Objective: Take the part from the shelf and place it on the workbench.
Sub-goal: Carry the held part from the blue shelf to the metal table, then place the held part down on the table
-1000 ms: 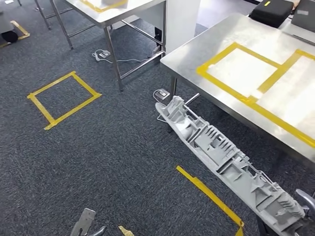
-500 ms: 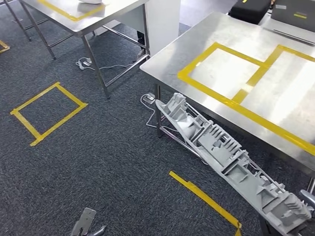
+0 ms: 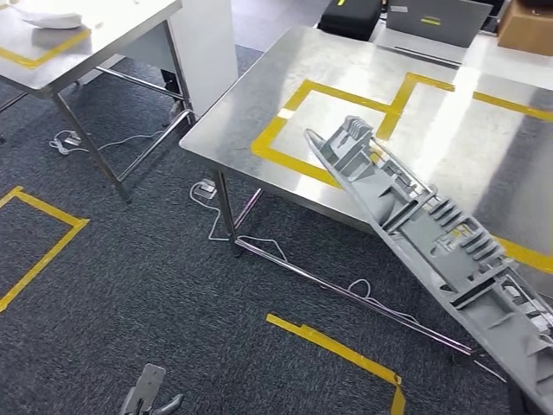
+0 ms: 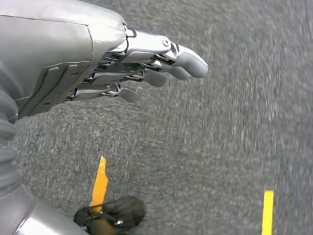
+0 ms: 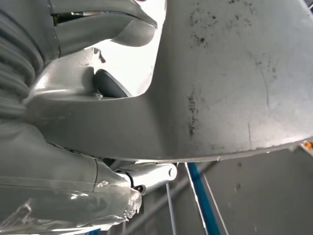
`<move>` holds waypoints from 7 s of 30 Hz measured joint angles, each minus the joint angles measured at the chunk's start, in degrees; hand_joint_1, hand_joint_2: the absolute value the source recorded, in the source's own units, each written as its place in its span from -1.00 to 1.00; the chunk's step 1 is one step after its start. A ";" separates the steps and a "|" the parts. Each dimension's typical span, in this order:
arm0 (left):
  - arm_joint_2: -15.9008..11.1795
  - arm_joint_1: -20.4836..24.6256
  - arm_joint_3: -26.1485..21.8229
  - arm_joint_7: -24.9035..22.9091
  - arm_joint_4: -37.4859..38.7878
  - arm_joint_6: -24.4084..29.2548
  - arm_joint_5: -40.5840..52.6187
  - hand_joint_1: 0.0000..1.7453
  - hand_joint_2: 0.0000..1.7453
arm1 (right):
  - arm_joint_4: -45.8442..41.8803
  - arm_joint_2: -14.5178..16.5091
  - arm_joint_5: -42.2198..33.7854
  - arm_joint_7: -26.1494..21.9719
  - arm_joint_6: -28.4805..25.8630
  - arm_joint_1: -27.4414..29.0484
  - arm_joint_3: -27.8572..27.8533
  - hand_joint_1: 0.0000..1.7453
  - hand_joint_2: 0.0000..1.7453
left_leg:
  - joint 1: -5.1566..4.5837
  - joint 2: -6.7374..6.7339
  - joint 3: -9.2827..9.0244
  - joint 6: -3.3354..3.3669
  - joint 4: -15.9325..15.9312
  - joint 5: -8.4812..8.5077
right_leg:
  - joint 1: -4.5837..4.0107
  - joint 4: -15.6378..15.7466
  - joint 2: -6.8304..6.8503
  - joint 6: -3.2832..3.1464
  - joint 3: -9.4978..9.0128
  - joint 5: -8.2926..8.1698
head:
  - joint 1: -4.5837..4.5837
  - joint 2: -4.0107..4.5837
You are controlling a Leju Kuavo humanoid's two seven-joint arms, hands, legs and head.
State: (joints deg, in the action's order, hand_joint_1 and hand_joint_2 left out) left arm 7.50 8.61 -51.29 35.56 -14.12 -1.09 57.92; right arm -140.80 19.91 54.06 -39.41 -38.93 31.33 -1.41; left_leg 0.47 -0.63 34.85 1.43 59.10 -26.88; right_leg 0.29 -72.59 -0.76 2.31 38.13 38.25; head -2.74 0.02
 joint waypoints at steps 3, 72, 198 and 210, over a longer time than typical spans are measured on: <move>0.10 -0.20 0.32 0.04 0.00 -0.07 0.04 -1.00 1.00 | -1.03 0.00 -0.15 -0.03 0.00 -0.48 -0.87 1.00 1.00 | 0.00 -1.99 -0.91 -0.17 0.00 -0.98 | 0.26 1.63 0.85 0.20 0.62 -3.93 | -0.02 0.00; 0.48 -0.80 0.86 1.48 -0.31 0.11 -1.56 -1.00 1.00 | -1.91 0.53 0.16 1.00 0.04 1.95 -2.77 1.00 1.00 | -0.83 1.34 -0.96 -0.78 0.40 -0.71 | -0.01 15.63 -0.92 -1.43 -10.86 -5.31 | 0.61 0.00; 1.14 1.96 8.32 -5.73 -0.31 7.43 -0.27 -1.00 -1.00 | 34.53 -42.69 26.82 45.58 25.57 -11.70 12.60 -1.00 1.00 | -0.79 1.52 -1.53 -0.73 0.36 -0.77 | -0.06 15.63 -0.73 -1.02 -11.17 -5.17 | 0.63 0.00; 1.07 1.09 8.27 -5.21 -0.31 7.87 -1.59 -1.00 -1.00 | 31.50 -34.87 -0.56 46.09 31.95 -9.27 2.89 -1.00 1.00 | -0.77 1.52 -1.53 -0.73 0.35 -0.77 | -0.07 15.63 -0.73 -1.03 -11.16 -5.16 | 0.64 0.00</move>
State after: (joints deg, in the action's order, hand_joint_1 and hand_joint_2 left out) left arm 8.57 9.70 -43.01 30.35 -14.43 6.77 56.33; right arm -109.30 -14.96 53.50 6.68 -6.98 22.06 1.48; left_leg -0.31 0.88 33.32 0.70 59.45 -27.65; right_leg 0.22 -56.96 -1.49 1.28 26.97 33.09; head -2.10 0.02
